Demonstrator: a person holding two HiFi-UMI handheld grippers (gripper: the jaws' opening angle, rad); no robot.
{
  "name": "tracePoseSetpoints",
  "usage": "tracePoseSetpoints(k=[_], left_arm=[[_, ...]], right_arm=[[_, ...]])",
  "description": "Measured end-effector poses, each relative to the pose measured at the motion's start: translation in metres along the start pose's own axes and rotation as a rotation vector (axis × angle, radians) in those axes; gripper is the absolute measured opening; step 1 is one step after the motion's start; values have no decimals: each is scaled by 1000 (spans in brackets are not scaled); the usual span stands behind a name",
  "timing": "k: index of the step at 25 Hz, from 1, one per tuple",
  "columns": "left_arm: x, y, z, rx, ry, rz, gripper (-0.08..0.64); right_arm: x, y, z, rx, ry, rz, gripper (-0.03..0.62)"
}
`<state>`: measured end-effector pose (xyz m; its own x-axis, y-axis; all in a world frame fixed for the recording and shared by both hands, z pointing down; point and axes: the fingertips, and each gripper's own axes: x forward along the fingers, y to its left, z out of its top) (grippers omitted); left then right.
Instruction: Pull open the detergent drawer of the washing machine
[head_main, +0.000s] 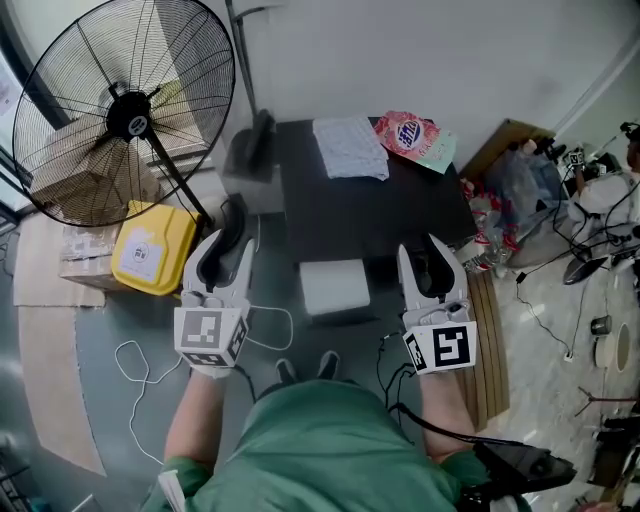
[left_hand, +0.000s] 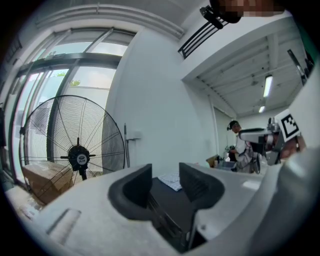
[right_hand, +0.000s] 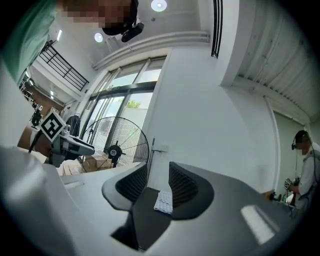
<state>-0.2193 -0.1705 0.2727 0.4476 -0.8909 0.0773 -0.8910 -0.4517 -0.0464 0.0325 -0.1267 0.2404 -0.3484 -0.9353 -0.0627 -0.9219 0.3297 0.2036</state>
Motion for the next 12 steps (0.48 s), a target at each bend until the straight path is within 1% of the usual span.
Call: tracePoseSetpoints(k=[12], left_arm=[[0,-7,-2,4,6,-3,169]], right_arm=[[-5,-3,-3,3,3,-4,137]])
